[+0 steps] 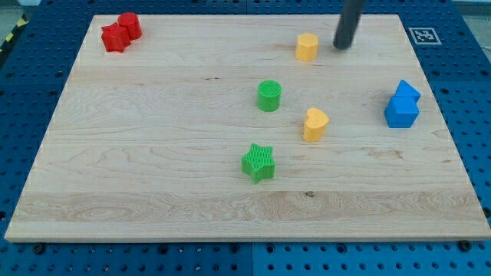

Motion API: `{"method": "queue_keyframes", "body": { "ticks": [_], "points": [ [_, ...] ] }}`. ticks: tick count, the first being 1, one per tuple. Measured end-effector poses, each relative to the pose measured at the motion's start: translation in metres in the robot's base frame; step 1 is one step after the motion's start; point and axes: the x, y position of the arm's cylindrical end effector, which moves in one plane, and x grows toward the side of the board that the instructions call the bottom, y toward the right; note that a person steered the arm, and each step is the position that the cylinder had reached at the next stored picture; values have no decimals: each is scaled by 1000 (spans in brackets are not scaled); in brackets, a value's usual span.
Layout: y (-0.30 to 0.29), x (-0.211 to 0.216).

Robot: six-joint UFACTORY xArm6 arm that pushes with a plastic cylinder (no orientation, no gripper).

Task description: Place the hexagon into the heart to the top side

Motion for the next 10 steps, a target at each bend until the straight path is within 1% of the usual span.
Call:
{"method": "queue_keyframes", "body": {
  "ticks": [1, 2, 3, 7, 9, 10],
  "points": [
    [-36, -24],
    [-40, 8],
    [-61, 13],
    [-56, 88],
    [-56, 141],
    [-62, 143]
  ]
}}
